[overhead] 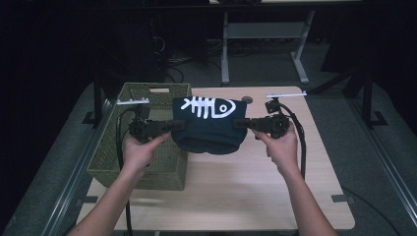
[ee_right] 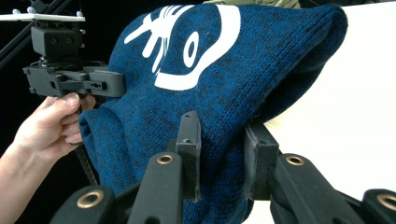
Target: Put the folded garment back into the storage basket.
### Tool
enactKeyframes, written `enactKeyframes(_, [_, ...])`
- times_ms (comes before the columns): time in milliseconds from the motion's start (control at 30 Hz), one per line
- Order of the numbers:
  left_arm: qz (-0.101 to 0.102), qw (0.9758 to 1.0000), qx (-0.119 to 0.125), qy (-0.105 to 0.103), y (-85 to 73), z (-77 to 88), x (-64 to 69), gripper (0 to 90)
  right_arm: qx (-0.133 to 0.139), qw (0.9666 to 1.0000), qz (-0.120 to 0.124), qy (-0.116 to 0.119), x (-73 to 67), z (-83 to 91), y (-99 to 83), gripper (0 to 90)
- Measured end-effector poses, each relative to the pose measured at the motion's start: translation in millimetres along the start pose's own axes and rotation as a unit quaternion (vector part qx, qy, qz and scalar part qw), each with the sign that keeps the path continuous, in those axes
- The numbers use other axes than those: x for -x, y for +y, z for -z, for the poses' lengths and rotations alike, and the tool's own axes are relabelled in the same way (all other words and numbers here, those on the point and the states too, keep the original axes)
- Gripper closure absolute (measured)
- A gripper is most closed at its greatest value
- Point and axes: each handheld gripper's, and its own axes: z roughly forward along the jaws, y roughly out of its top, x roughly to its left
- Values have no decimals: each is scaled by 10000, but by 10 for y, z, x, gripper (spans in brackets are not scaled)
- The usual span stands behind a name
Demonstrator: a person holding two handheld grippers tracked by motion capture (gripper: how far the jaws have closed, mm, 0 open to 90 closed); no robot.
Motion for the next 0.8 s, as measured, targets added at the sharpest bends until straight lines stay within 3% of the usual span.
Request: enactKeyframes(800, [138, 9995, 104, 264, -34, 444, -240, 665, -199, 9994, 193, 184, -220, -484, 152, 716])
